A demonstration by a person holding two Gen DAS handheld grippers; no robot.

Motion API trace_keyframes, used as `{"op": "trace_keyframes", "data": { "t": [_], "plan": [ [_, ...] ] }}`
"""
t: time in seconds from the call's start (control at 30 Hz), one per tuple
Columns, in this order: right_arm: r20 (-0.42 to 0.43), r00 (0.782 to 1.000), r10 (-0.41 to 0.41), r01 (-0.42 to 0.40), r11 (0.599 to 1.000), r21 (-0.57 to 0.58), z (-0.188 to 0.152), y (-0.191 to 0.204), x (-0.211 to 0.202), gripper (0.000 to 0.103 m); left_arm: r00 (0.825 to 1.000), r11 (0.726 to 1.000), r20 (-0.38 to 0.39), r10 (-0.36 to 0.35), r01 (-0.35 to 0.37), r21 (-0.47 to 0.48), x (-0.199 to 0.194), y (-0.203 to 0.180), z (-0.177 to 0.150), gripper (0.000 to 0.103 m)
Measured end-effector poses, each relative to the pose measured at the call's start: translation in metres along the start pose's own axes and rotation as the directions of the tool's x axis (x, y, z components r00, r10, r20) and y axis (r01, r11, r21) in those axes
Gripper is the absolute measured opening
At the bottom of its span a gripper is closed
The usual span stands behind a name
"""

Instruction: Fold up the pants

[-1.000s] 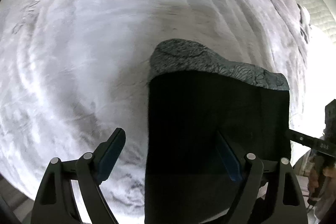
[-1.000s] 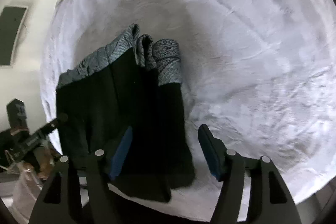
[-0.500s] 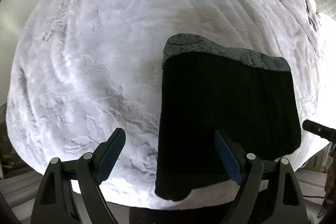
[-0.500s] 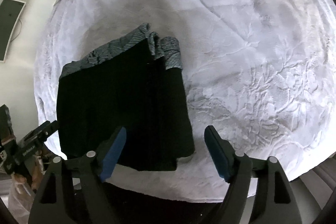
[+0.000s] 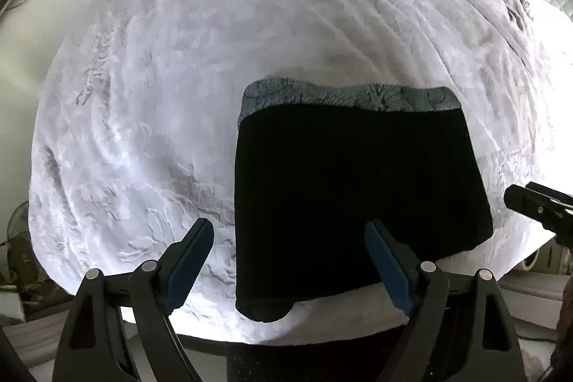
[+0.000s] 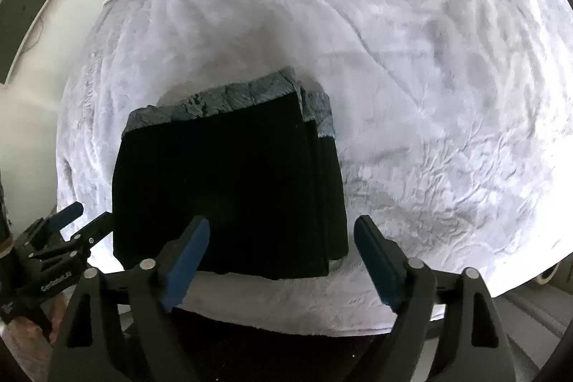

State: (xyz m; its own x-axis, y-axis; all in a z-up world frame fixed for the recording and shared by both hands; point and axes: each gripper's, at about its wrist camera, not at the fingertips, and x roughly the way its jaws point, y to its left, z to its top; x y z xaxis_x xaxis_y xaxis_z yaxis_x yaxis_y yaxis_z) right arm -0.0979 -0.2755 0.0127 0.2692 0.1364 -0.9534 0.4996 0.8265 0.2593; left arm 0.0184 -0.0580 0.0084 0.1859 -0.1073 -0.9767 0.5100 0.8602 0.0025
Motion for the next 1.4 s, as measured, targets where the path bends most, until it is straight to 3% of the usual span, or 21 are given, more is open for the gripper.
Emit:
{"op": "trace_keyframes", "data": {
  "t": [0.03, 0.17, 0.2, 0.23, 0.83, 1.4],
  "plan": [
    [0.006, 1.0, -0.004, 0.004, 1.0, -0.003, 0.001, 0.004, -0.001, 0.103, 1.0, 1.0, 0.003, -0.002, 0.002, -0.003, -0.001, -0.001, 0.0, 0.087],
    [0.027, 1.0, -0.003, 0.003, 1.0, -0.017, 0.006, 0.011, -0.007, 0.103, 1.0, 1.0, 0.004, -0.002, 0.002, -0.025, -0.003, -0.003, 0.001, 0.087],
    [0.029, 1.0, -0.005, 0.006, 1.0, -0.019, 0.007, 0.012, -0.008, 0.103, 1.0, 1.0, 0.001, 0.001, -0.001, -0.024, -0.003, -0.003, 0.002, 0.091],
    [0.03, 1.0, -0.008, 0.009, 1.0, -0.021, 0.007, 0.012, -0.01, 0.103, 1.0, 1.0, -0.002, 0.005, -0.005, -0.02, -0.003, -0.003, 0.002, 0.103],
    [0.003, 0.994, -0.105, 0.105, 0.991, -0.079, 0.012, 0.028, -0.013, 0.103, 0.997, 0.997, -0.013, 0.073, -0.074, -0.033, -0.006, -0.015, 0.001, 0.103],
    [0.0, 0.992, -0.122, 0.122, 0.989, -0.08, 0.011, 0.03, -0.012, 0.103, 0.995, 0.995, 0.008, 0.094, -0.094, -0.025, -0.012, -0.014, 0.004, 0.103]
  ]
}}
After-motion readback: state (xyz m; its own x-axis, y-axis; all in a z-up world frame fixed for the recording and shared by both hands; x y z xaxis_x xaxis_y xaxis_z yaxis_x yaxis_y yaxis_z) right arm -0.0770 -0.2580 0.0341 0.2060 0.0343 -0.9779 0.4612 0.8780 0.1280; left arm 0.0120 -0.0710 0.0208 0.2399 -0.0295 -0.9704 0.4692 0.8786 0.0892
